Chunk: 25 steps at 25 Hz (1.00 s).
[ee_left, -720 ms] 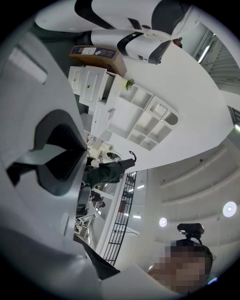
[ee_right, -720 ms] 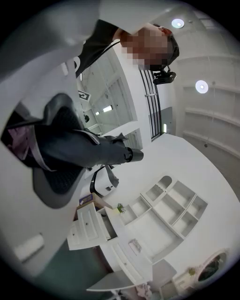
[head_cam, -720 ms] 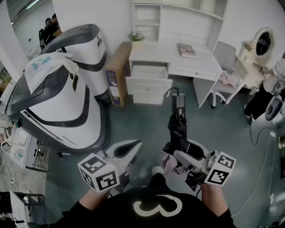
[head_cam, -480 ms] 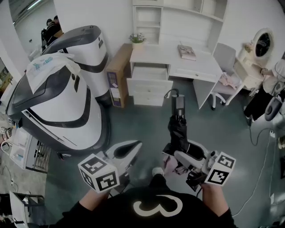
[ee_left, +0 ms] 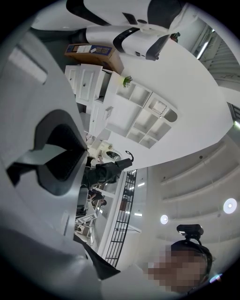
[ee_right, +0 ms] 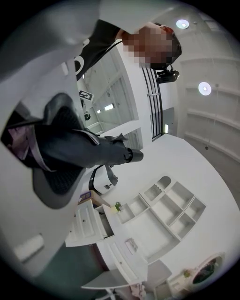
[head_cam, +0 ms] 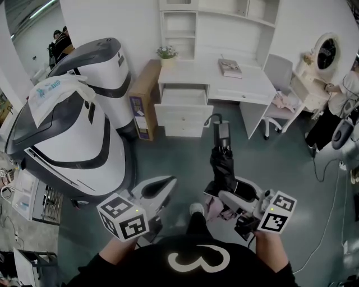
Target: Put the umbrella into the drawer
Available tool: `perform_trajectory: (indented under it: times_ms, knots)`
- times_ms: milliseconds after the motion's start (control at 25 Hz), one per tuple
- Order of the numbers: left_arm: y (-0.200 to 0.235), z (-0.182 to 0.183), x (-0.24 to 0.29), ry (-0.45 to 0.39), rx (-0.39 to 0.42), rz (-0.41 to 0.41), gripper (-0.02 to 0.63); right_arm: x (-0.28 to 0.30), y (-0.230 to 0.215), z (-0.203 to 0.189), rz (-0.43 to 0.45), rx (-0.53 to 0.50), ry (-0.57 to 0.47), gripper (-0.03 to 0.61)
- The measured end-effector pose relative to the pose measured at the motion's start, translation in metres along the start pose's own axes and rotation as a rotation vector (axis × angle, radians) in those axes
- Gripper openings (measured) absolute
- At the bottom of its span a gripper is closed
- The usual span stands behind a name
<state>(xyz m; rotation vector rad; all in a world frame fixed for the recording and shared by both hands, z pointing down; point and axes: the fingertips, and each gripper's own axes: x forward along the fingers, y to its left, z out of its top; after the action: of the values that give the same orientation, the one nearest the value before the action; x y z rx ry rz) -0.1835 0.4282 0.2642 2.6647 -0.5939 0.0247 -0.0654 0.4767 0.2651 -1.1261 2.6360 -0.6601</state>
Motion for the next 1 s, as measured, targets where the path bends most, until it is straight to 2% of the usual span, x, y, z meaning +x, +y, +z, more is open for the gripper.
perform_trajectory:
  times_ms: [360,800,1000]
  knots:
    - [0.044,0.022,0.072,0.030,-0.021,0.027,0.009,0.021,-0.082,0.040,0.002,0.060,0.006,0.221]
    - [0.124,0.063,0.230,0.090,-0.041,0.047,0.009,0.056,-0.236,0.102,0.004,0.082,0.057,0.221]
    - [0.138,0.084,0.297,0.097,-0.027,0.033,0.009,0.059,-0.294,0.134,0.003,0.062,0.078,0.221]
